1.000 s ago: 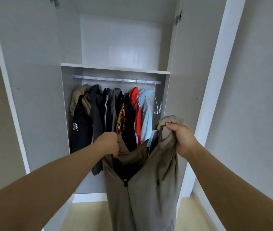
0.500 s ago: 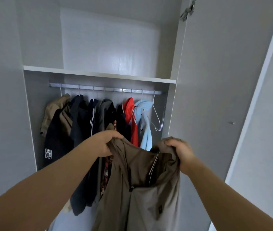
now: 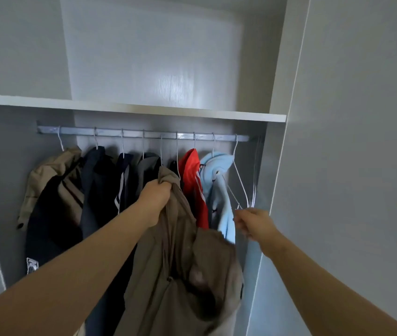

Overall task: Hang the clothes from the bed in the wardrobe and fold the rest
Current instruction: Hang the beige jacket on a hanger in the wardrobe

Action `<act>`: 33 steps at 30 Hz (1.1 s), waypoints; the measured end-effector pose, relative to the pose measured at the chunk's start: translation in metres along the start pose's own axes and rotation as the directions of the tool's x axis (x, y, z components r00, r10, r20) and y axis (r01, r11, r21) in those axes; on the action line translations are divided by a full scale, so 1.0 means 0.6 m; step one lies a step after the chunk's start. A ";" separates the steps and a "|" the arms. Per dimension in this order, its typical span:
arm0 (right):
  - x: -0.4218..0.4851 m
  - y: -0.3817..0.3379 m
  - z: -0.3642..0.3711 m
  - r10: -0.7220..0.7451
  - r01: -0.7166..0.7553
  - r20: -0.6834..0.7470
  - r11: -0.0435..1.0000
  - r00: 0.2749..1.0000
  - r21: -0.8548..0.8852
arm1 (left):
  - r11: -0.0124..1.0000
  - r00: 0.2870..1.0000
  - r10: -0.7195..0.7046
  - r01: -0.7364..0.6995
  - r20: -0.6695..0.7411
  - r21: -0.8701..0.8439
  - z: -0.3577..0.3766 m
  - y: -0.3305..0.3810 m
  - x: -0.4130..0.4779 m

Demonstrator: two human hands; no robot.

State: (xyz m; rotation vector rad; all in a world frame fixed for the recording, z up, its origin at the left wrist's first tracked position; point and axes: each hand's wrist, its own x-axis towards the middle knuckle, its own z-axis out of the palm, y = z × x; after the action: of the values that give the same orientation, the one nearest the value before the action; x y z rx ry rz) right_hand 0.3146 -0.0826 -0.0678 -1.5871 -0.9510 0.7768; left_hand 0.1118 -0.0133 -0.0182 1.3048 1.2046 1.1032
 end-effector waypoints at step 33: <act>0.384 -0.035 0.047 -0.010 -0.021 -0.347 0.996 0.938 -0.085 | 0.829 0.951 -0.288 0.306 0.110 -0.469 0.071 0.038 0.259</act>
State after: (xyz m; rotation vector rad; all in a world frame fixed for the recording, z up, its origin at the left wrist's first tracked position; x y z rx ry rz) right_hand 0.3944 0.1362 -0.0546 -1.7338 -0.7291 0.4402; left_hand 0.1697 0.1381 0.0001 0.7201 0.9794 1.0557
